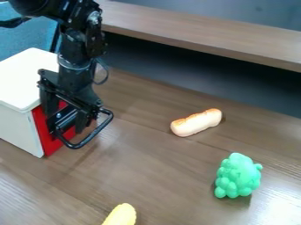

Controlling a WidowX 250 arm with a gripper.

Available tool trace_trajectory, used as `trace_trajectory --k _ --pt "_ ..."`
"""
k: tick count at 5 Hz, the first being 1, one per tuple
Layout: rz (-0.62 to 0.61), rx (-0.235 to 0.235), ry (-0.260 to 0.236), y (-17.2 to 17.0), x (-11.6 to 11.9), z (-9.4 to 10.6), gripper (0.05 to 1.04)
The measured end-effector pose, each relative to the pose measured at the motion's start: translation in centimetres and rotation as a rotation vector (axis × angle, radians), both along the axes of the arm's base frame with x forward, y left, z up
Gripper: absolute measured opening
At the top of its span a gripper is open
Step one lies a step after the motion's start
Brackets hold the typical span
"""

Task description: Close the drawer

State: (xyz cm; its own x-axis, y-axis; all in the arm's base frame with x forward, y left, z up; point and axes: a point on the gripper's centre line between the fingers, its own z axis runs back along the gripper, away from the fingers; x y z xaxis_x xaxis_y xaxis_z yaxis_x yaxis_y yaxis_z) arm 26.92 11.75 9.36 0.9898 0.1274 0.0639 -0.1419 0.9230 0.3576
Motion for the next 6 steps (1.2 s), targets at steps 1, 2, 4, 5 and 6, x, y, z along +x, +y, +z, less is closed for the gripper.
trace_trajectory --k 1,2,4,5,6 --pt "-0.025 -0.065 0.003 -1.9 0.3 -0.3 0.999" --pt "-0.078 -0.152 -0.006 -4.8 0.6 -0.1 0.999" --pt "-0.133 -0.321 -0.087 -8.9 0.0 3.9 0.999" --pt "-0.162 -0.347 -0.127 -10.7 -0.4 7.0 0.999" --pt "-0.158 -0.345 -0.172 -11.0 -1.5 9.1 0.999"
